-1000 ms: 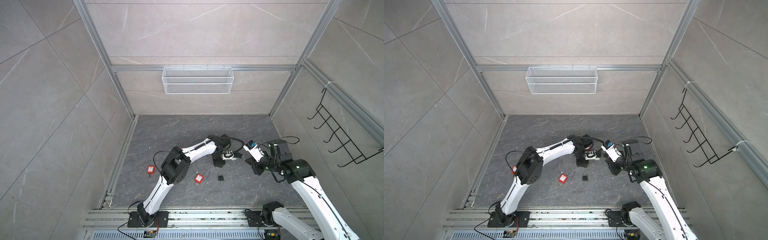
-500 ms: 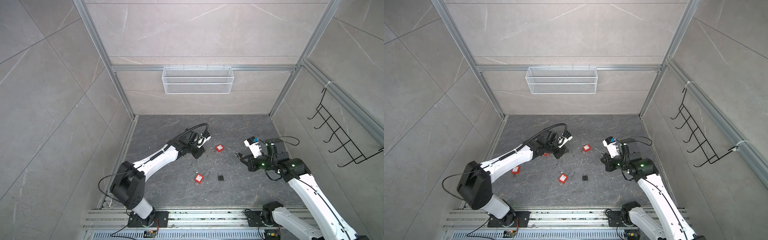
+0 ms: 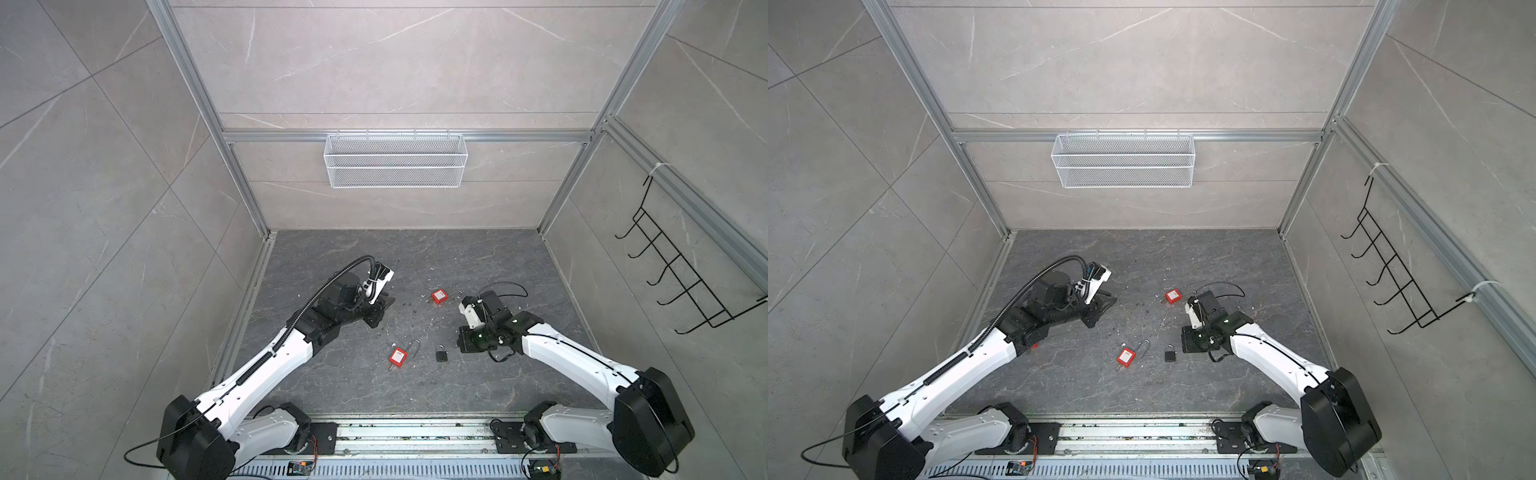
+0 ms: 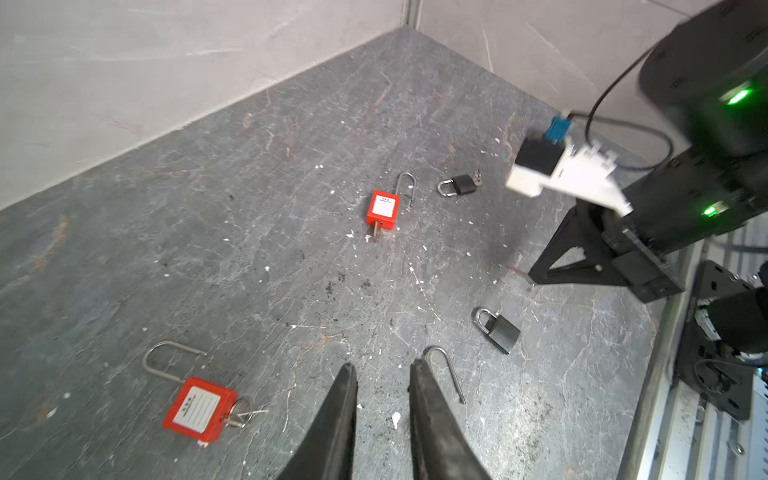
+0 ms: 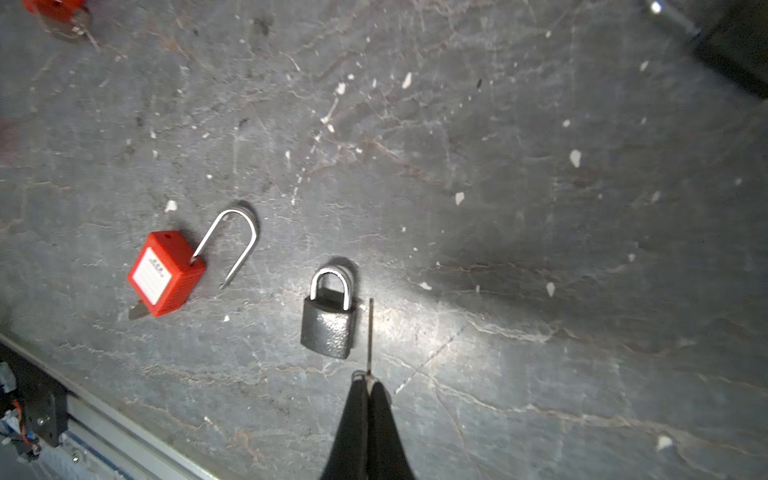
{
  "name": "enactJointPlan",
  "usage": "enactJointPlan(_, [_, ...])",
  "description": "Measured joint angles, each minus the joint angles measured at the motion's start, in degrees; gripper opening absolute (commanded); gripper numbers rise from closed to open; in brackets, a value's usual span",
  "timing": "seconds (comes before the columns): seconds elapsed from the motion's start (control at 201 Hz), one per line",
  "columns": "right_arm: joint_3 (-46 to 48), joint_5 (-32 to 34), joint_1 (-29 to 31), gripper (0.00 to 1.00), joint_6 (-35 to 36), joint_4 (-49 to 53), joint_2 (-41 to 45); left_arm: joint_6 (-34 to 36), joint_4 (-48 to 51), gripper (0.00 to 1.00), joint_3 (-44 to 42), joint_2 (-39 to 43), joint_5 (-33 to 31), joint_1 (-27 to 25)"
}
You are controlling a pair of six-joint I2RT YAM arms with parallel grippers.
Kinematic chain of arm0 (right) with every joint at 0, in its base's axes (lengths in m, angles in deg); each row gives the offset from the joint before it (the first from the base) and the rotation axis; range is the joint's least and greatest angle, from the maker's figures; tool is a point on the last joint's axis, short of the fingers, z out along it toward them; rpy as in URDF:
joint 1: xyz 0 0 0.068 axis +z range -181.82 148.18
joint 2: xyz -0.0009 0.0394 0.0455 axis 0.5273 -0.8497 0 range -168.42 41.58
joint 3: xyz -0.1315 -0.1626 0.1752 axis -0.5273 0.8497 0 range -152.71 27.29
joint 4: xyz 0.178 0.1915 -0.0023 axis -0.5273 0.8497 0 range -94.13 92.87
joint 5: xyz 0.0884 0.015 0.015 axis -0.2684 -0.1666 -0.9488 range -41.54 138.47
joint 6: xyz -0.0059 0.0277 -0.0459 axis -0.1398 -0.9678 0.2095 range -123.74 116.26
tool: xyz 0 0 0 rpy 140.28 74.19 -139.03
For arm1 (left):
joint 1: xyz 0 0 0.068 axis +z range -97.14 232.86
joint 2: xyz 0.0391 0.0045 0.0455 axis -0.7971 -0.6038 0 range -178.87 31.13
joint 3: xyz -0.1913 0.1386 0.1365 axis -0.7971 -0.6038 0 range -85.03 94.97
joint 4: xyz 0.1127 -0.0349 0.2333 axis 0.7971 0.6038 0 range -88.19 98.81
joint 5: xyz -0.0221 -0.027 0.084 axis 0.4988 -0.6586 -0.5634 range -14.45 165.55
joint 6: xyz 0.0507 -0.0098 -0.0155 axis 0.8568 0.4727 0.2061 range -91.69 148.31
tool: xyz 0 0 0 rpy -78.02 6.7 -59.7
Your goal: Lock with the key
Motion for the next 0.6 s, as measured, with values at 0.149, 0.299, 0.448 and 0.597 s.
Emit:
enactJointPlan(0.149, [0.5,0.2,0.6,0.0,-0.6,-2.2,-4.8,-0.7,1.5,0.23,-0.1,1.9,-2.1,0.0])
enactJointPlan(0.299, [0.5,0.4,1.2,0.0,-0.8,-3.8,-8.7,-2.2,2.7,0.23,-0.1,1.7,-3.3,0.0])
enactJointPlan(0.448, [1.2,1.7,1.4,0.03,-1.5,-4.4,-9.3,-3.3,3.9,0.23,-0.1,1.1,-3.6,0.0])
enactJointPlan(0.597, [1.5,2.2,1.7,0.15,-1.9,-4.9,-9.3,-4.3,4.3,0.25,-0.1,0.8,-3.6,0.0])
